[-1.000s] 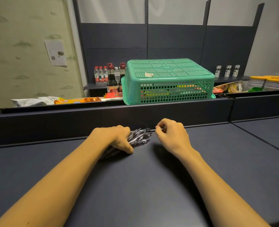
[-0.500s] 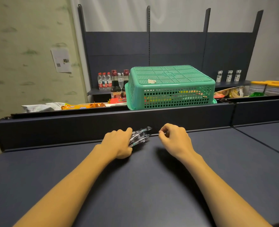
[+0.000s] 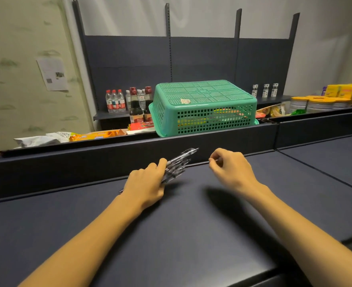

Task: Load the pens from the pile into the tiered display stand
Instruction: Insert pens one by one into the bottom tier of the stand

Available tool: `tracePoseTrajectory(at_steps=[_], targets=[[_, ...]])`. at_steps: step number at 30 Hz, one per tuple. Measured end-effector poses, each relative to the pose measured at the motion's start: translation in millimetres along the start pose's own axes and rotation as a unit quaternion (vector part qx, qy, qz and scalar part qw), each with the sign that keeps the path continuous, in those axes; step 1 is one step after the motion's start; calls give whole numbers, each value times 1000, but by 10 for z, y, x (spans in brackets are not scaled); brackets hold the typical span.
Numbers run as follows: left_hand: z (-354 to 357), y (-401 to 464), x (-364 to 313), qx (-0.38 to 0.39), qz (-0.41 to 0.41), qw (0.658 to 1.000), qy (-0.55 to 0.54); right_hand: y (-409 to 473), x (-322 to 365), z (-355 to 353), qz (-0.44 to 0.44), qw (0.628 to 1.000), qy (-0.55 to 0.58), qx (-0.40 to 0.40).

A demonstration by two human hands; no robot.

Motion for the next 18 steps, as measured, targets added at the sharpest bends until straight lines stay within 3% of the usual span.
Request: tracePoseTrajectory(at_steps=[10, 18], targets=[[-84, 116, -1169, -36, 100, 994, -35, -464, -1042, -777, 77, 996, -20, -36], [-235, 415, -2507, -75, 108, 991, -39, -682, -2221, -1763, 92, 995, -3, -49]])
Point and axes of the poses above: each hand's wrist, its own y-axis towards the middle knuckle, its own z-axis out of the palm, x = y × z, the point moved 10 cm from there along y, towards the middle knuckle, and after that the axes turned 5 degrees about -x, right-handed, at the moved point
